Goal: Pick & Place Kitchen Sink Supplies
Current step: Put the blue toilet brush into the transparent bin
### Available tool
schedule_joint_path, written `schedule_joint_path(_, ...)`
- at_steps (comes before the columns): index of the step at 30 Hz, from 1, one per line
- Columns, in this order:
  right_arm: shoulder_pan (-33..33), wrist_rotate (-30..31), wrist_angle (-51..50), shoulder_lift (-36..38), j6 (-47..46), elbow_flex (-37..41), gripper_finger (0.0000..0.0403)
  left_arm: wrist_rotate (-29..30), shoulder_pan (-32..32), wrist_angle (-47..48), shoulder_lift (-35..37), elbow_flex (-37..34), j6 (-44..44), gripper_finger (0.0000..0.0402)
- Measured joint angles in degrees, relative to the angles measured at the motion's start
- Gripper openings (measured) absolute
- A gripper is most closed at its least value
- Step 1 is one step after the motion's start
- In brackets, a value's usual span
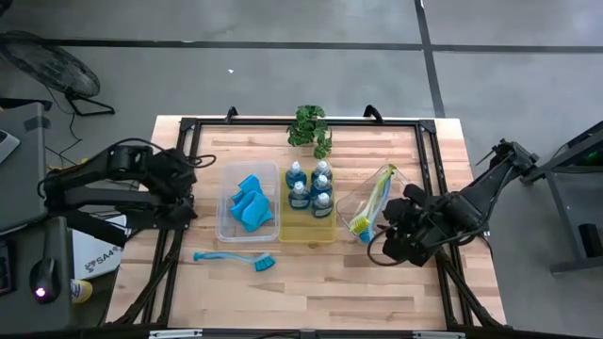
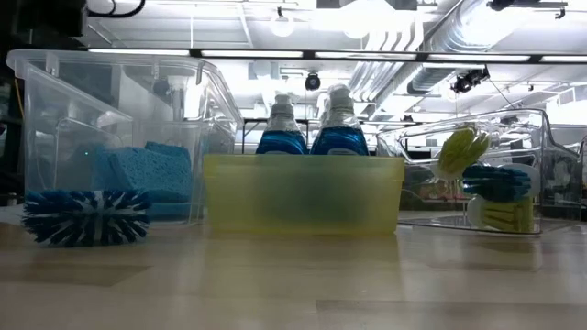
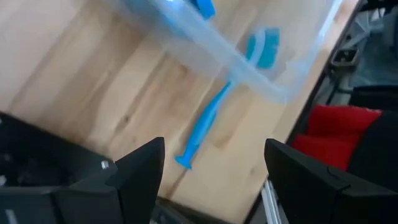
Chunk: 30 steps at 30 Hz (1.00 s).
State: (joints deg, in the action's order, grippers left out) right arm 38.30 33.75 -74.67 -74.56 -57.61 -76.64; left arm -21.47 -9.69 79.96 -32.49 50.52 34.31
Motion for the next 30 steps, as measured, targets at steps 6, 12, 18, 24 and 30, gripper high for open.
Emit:
schedule_joint_path(6, 0.73, 0.31, -0.02, 0.44, -2.82, 0.00, 0.0183, -3.36, 0.00, 2.86, 1.02, 0.02, 2.31, 0.0272)
schedule_joint_path(12, 2.07, 4.01, -0.01, 0.45, -2.84, -0.02, 0.0183, -3.01, 0.03, -8.05, -0.47, 0.90, 4.48, 0.0272)
schedule_joint_path(18, 2.25, 5.78, 0.04, 2.23, -2.11, -0.02, 0.0183, 0.57, 7.65, -25.09, -7.40, 0.92, 6.29, 0.0272)
schedule_joint_path(24, 2.25, 6.37, 1.61, 4.91, -2.08, -0.02, 0.0183, 10.24, 26.30, -32.43, -16.68, 1.82, 13.07, 0.0272)
schedule_joint_path(30, 2.25, 5.87, 2.97, 6.01, -0.37, -0.04, 0.0183, 24.77, 47.18, -28.35, -23.84, 6.18, 28.01, 0.0272)
